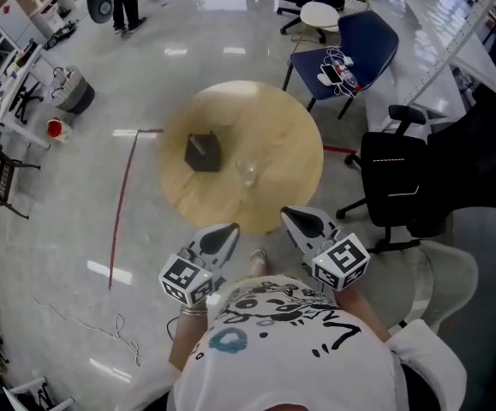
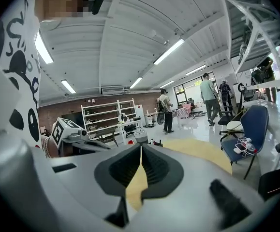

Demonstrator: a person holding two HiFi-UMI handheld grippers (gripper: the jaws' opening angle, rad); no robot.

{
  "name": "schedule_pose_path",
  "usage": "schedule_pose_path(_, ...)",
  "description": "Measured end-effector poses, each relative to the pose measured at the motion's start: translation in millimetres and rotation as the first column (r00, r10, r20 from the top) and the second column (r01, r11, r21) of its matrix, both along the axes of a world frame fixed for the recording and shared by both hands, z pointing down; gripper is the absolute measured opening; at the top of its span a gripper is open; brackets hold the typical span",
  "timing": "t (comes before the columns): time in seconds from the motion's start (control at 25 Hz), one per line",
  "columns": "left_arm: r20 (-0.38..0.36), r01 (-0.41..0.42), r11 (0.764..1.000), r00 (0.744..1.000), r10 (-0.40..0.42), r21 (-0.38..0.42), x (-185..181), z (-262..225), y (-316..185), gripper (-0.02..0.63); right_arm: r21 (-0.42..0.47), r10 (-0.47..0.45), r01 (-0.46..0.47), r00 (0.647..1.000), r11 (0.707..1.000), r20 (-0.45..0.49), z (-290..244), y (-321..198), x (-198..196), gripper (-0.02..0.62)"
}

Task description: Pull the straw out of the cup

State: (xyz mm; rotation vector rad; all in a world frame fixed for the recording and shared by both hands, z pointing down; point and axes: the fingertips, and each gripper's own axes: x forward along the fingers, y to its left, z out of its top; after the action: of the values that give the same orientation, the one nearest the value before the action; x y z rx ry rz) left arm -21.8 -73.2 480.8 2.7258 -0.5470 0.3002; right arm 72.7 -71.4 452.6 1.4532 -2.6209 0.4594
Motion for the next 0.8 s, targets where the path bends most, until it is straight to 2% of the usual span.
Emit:
schedule_pose_path(0.44, -0.008, -0.046, 0.999, 0.999, 0.046, 0.006, 1, 1, -54, 0.015, -0.008, 0.040, -0.041, 0.999, 0.999, -0.008, 4, -49, -4, 0.026)
schedule_pose_path(0.8, -0.016, -0.056, 0.998, 0.998, 0.056, -0.013, 2, 13, -78, 0.015, -0.032, 0.041, -0.042, 0.999, 0.999, -0.030, 14, -71, -5, 0.026)
